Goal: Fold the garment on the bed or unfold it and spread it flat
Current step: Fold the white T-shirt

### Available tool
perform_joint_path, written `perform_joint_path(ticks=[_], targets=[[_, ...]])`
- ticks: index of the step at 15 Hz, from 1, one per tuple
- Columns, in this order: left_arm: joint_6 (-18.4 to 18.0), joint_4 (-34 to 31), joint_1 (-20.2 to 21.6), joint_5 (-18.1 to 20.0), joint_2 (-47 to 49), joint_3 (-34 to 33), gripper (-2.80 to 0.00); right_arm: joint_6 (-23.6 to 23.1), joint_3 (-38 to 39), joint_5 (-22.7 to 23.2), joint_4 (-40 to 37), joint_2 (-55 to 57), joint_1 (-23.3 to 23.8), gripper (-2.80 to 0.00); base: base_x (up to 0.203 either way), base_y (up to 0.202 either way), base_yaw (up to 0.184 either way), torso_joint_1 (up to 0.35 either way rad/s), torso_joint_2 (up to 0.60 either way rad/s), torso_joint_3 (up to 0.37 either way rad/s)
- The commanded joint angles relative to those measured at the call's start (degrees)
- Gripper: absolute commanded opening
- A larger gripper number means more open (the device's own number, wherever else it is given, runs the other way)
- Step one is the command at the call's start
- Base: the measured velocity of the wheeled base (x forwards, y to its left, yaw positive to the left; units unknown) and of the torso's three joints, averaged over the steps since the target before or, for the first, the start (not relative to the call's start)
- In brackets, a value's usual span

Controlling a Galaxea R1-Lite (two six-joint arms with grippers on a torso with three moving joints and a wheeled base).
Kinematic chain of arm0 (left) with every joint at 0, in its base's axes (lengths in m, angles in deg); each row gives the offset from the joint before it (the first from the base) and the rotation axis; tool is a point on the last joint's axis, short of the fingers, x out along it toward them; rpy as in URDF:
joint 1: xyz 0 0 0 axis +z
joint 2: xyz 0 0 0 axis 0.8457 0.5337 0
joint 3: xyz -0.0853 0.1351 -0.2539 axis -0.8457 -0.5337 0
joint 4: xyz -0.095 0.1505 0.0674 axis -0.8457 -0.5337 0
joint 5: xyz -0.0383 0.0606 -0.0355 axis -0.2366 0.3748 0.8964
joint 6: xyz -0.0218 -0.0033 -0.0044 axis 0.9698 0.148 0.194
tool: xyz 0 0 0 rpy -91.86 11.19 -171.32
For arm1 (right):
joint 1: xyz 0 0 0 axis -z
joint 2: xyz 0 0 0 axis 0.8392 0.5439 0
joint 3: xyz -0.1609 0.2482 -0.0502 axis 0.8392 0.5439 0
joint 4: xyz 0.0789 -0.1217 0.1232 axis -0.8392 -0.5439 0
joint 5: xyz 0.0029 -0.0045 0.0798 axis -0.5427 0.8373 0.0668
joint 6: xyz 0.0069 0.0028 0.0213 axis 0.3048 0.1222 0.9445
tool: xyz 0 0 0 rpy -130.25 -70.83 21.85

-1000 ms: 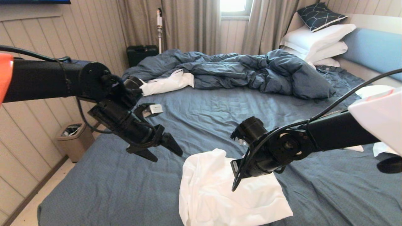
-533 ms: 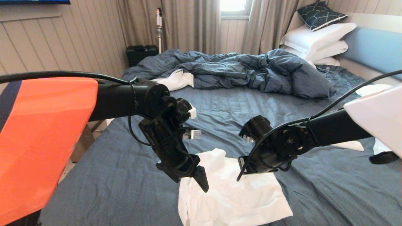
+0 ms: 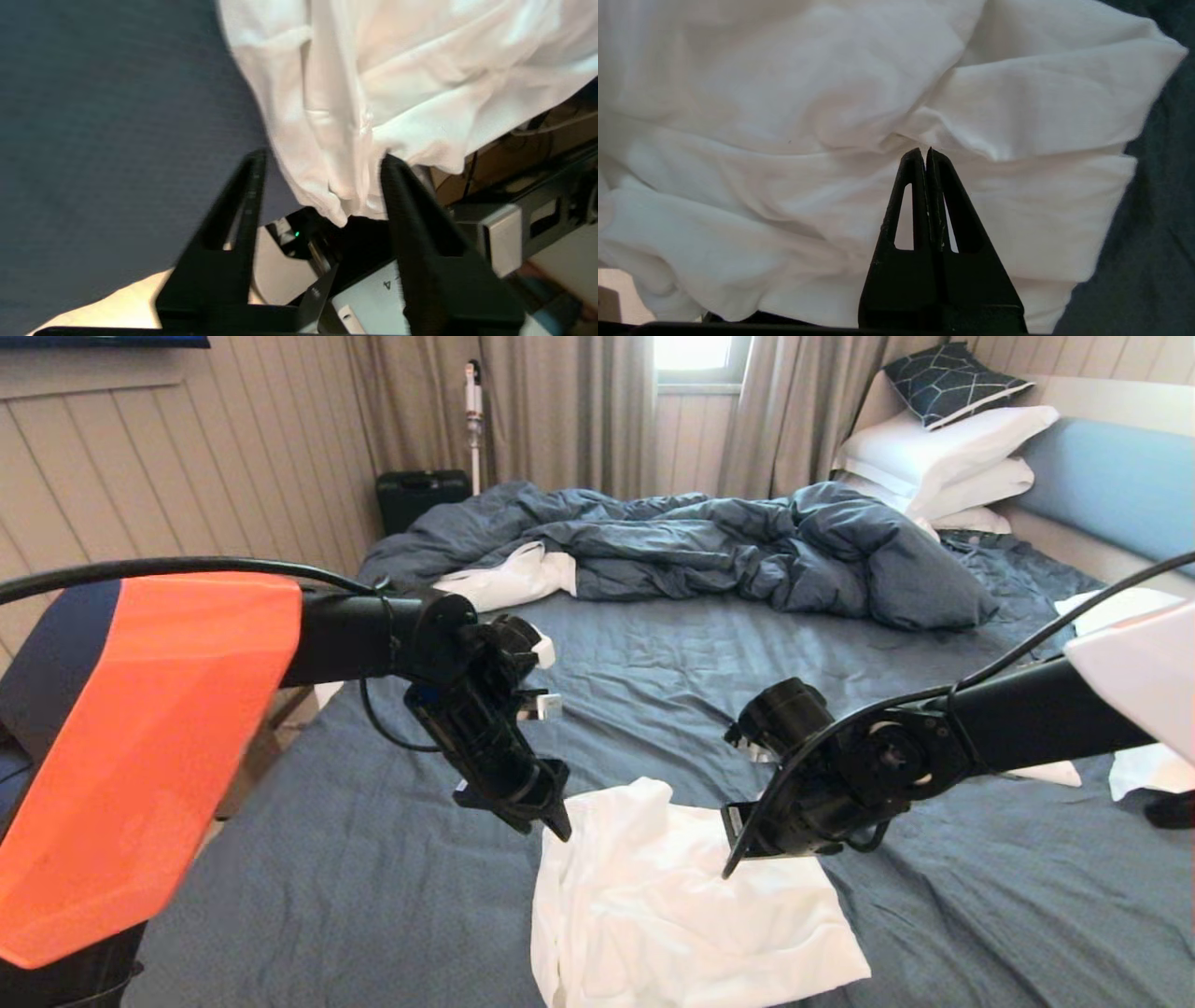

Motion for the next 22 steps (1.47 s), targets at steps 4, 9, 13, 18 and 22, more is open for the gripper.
perform_joint_path(ticks=[4, 9, 13, 18, 22], targets=[[1.88, 0.09, -1.34, 0.65, 1.44, -0.06, -2.8, 0.12, 0.7, 0.36, -0.07, -0.09, -0.23, -2.8, 0.0, 0.0, 0.0, 0.0, 0.0, 0.0], [6.21, 4.47, -12.35, 2.55, 5.57, 0.16, -2.8, 0.21, 1.37, 2.46, 0.03, 1.74, -0.79, -2.8, 0.0, 0.0, 0.0, 0.0, 0.0, 0.0], [6.08, 6.74, -12.95, 0.67, 8.15, 0.24, -2.8, 0.12, 1.28, 2.55, 0.03, 3.14, -0.62, -2.8, 0.0, 0.0, 0.0, 0.0, 0.0, 0.0], [5.32, 10.92, -12.06, -5.53, 10.18, 0.28, -2.8, -0.21, 2.37, 2.29, 0.12, 3.36, 0.89, -2.8, 0.0, 0.0, 0.0, 0.0, 0.0, 0.0], [3.94, 11.43, -11.45, -7.51, 12.68, 0.35, -2.8, -1.33, 4.33, 2.12, 0.51, 3.4, 4.71, -2.8, 0.0, 0.0, 0.0, 0.0, 0.0, 0.0]])
